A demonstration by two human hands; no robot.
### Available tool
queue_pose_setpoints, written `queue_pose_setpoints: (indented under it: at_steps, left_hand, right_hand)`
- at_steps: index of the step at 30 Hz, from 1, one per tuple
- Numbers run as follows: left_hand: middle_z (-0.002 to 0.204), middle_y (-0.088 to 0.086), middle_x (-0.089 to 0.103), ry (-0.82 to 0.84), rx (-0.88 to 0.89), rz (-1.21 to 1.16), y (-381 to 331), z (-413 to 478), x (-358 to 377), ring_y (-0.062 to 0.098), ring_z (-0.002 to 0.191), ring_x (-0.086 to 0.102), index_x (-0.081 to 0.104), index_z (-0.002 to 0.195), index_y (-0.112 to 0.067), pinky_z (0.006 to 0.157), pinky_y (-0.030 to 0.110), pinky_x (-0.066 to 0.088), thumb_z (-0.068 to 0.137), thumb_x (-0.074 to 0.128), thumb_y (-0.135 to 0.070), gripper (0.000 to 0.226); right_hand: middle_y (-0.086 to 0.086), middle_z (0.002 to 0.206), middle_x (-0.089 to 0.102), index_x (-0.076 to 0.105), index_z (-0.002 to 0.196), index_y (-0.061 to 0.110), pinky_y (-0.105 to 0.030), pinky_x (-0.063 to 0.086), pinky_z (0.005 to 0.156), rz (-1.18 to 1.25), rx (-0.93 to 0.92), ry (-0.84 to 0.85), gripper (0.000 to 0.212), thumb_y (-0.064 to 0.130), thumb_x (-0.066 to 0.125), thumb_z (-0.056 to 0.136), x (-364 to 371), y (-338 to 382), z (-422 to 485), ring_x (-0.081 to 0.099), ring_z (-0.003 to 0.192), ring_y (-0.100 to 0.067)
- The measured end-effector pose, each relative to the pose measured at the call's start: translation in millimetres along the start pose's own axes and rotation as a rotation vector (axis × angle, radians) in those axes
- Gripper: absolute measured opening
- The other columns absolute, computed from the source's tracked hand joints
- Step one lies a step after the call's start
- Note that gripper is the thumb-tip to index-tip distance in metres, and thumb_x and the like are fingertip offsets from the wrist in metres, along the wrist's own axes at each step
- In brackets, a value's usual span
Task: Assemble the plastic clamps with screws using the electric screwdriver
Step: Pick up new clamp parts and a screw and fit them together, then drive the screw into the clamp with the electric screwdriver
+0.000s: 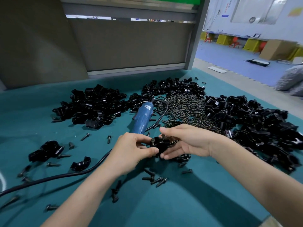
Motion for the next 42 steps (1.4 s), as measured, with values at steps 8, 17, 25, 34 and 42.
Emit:
queue_pose_setpoints:
  at_steps: [8, 17, 25, 34, 42]
  left_hand:
    - [0.072, 0.001, 0.072, -0.175, 0.169, -0.057, -41, -16, -25, 0.011, 0.059, 0.058, 0.076, 0.09, -0.032, 0.066, 0.037, 0.049, 0.065, 0.082, -0.041, 0.027]
    - [0.104, -0.011, 0.068, -0.399, 0.388, -0.291, -40, -65, -37, 0.0, 0.076, 0.063, 0.062, 0.112, -0.053, 0.068, 0.013, 0.049, 0.069, 0.069, -0.054, 0.044]
    - [0.092, -0.003, 0.07, -0.644, 0.38, -0.278, -4, -91, -69, 0.004, 0.081, 0.064, 0.071, 0.089, -0.037, 0.074, 0.012, 0.047, 0.075, 0.07, -0.041, 0.014]
    - [0.06, -0.011, 0.066, -0.714, 0.128, -0.447, 35, -89, -79, -0.002, 0.045, 0.048, 0.074, 0.078, -0.037, 0.047, 0.007, 0.038, 0.08, 0.069, -0.031, 0.008]
    - [0.066, -0.001, 0.07, -0.667, 0.113, -0.455, 40, -88, -74, -0.001, 0.045, 0.045, 0.072, 0.075, -0.028, 0.045, 0.008, 0.035, 0.076, 0.069, -0.03, 0.003]
  right_hand:
    - [-0.016, 0.079, 0.065, 0.075, 0.073, 0.005, -0.021, 0.055, 0.053, 0.22, -0.204, -0.059, 0.012, 0.01, 0.066, 0.08, 10, 25, -11, 0.06, 0.056, -0.02]
    - [0.001, 0.062, 0.064, 0.075, 0.08, 0.015, -0.016, 0.05, 0.051, 0.397, -0.225, 0.155, 0.013, 0.017, 0.063, 0.077, 88, 30, -14, 0.056, 0.045, -0.006]
    - [0.002, 0.06, 0.062, 0.054, 0.09, 0.009, -0.018, 0.05, 0.057, 0.379, -0.208, 0.271, 0.027, 0.027, 0.066, 0.075, 134, 9, 12, 0.057, 0.053, -0.01]
    - [-0.013, 0.118, 0.061, 0.043, 0.126, 0.009, -0.033, 0.052, 0.073, -0.516, -0.237, -0.646, 0.074, 0.056, 0.072, 0.077, -12, 51, 66, 0.065, 0.084, -0.023]
    - [-0.01, 0.11, 0.053, 0.031, 0.14, 0.01, -0.028, 0.041, 0.056, -0.45, -0.18, -0.873, 0.084, 0.044, 0.072, 0.075, -15, 33, 105, 0.052, 0.073, -0.018]
Point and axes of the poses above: each hand's wrist, its own z-axis towards the middle knuckle, its own x-axis out of the palm, y = z × x, the point moved 8 cm from there along z, towards the middle knuckle
